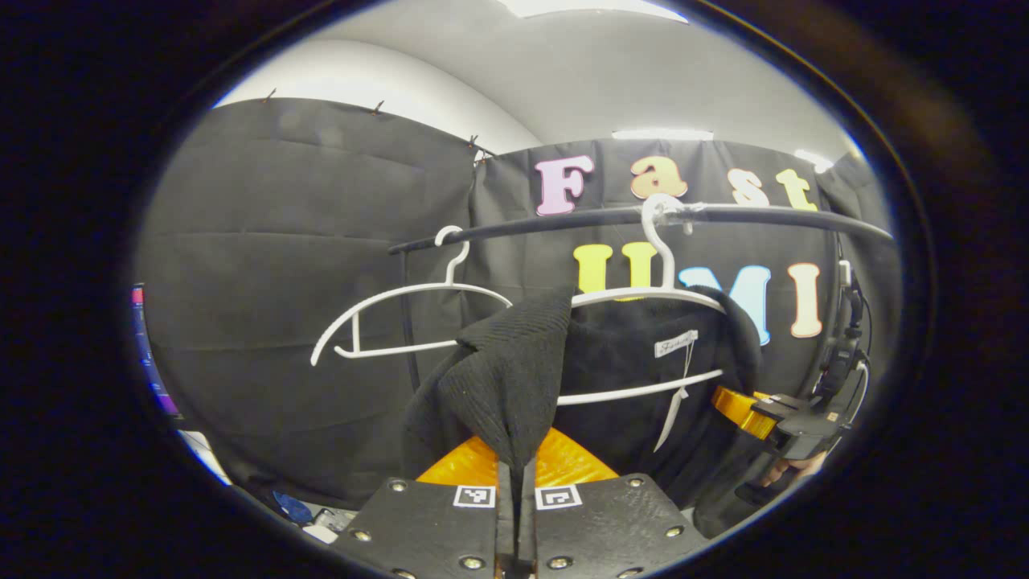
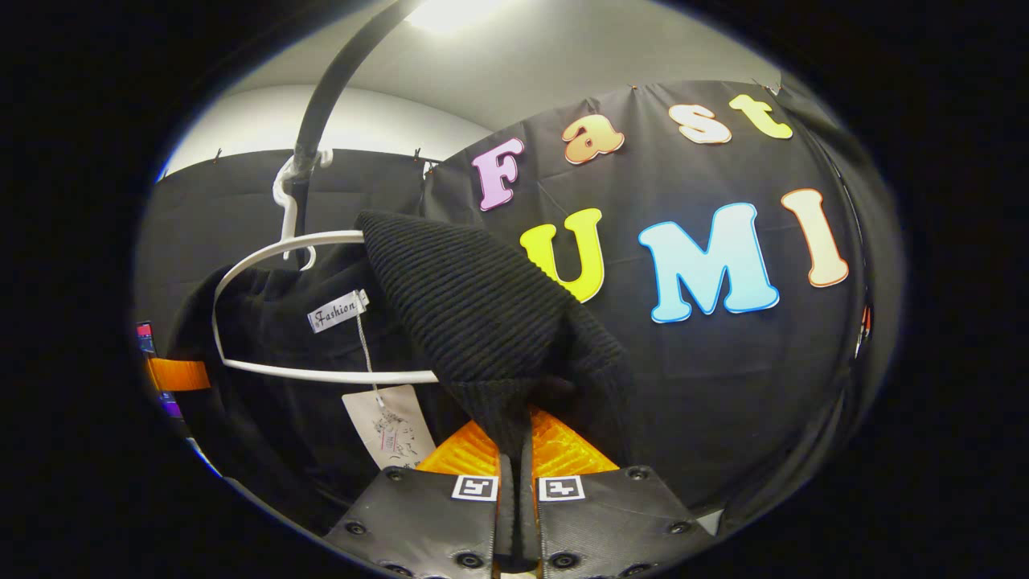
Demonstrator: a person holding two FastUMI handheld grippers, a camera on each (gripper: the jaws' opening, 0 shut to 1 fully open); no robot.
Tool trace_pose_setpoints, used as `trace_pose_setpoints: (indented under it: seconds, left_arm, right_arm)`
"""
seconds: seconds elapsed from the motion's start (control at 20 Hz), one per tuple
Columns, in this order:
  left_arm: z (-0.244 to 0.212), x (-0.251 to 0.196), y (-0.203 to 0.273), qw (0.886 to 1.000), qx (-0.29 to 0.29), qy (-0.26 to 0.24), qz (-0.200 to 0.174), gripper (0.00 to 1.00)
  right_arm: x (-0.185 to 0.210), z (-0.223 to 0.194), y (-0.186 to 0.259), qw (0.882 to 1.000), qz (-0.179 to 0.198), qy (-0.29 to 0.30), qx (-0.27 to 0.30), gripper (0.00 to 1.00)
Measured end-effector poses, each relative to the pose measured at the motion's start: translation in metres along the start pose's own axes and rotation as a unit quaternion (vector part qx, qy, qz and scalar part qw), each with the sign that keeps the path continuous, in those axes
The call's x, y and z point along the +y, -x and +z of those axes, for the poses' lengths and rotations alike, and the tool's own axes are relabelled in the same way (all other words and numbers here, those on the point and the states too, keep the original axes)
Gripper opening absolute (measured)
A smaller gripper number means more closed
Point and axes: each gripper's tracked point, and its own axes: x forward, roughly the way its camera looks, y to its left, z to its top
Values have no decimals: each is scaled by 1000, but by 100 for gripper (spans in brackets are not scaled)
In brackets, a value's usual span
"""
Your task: Grasp the clothes on the hanger with both hands and then place them into the laundry hamper below.
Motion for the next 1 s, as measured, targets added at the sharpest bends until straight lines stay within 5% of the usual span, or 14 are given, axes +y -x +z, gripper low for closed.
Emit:
trace_pose_setpoints:
  seconds: [0.25, 0.6, 1.0]
  left_arm:
    - [14, 28, 12, 1000, -20, 16, 12, 4]
    - [32, 54, 5, 999, -41, -28, 23, 3]
    - [45, 83, -5, 998, -34, -35, 31, 4]
  right_arm:
    - [-25, 20, 16, 998, -27, 50, -40, 5]
    - [-40, 36, 23, 993, -42, 85, -70, 1]
    - [-37, 28, 33, 993, 9, 103, -65, 5]
